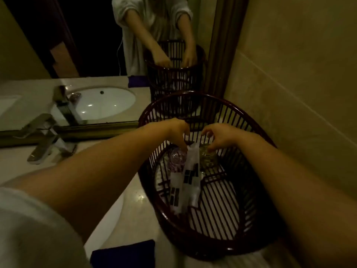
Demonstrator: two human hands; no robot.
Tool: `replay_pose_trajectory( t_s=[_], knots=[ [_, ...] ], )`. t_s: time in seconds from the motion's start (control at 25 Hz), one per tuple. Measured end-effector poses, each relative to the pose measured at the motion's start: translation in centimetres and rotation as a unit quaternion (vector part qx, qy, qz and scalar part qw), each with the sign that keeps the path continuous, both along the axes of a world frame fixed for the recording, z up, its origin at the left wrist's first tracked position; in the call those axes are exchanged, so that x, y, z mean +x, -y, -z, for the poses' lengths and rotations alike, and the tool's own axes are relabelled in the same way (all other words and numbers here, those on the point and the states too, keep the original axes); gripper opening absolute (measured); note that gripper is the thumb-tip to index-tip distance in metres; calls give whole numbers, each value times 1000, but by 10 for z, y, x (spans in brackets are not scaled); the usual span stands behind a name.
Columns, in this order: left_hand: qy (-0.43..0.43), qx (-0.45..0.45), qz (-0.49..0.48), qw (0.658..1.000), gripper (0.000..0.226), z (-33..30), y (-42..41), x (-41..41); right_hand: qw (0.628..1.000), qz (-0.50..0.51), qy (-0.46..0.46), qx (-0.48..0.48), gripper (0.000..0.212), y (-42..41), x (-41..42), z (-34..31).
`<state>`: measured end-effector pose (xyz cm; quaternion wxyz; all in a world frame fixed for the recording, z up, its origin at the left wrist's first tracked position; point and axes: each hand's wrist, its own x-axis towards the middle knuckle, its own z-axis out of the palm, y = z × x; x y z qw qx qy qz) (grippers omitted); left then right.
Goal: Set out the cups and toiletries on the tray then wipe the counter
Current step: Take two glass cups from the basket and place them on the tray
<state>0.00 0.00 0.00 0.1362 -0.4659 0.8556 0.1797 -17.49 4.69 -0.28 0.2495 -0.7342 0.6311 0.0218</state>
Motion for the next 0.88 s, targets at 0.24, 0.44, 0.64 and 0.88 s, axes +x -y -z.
replay_pose_trajectory(
  t_s=[0.24, 0.44, 0.64, 0.88],
  knots=[
    [120, 25, -36, 992, 74, 41, 18, -21, 1000, -9, 9, 9, 69, 17, -9, 46],
    [139, 45, -56, 988, 63, 55, 20, -16, 999, 7, 34, 10, 67, 20, -9, 65],
    [123, 58, -60, 989, 71, 57, 13, -19, 1000, 0, -18, 3, 66, 22, -10, 70],
    [112, 38, -37, 992, 53, 57, 15, -17, 998, 7, -54, 15, 57, 18, -6, 60]
  ],
)
